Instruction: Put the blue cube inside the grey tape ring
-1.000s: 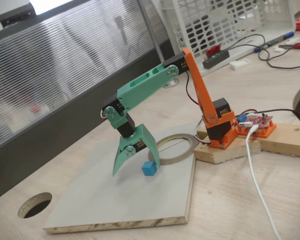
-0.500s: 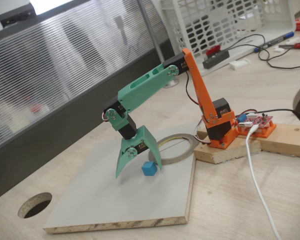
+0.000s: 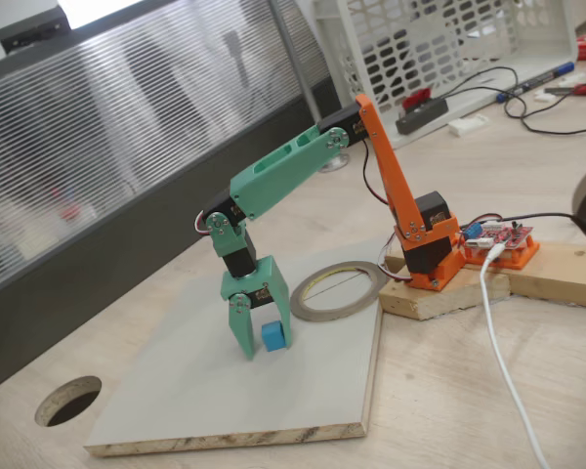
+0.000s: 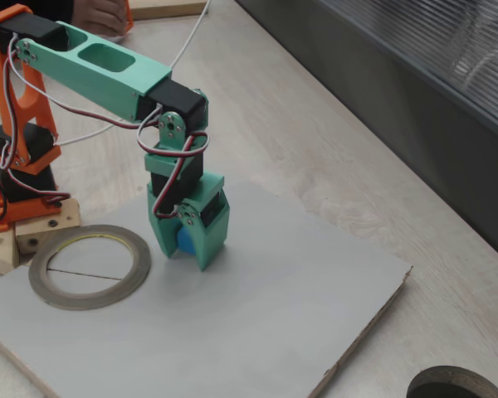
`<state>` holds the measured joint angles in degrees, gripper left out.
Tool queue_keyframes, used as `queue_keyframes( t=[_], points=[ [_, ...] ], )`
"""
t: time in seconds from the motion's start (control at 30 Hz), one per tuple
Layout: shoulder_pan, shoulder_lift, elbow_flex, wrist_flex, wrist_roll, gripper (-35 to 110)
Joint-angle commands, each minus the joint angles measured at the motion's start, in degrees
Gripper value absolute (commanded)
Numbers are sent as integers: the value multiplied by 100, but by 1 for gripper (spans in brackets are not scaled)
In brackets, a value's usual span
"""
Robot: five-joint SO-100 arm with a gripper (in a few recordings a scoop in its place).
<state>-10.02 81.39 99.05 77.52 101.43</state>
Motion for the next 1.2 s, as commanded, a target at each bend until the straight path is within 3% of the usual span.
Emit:
queue_keyframes(
  t=[0.0, 0.23, 1.17],
  points=[
    [-44, 237, -9, 9, 123, 18],
    [-44, 246, -18, 0, 123, 4],
    [334, 2707, 53, 97, 88, 4]
  ],
)
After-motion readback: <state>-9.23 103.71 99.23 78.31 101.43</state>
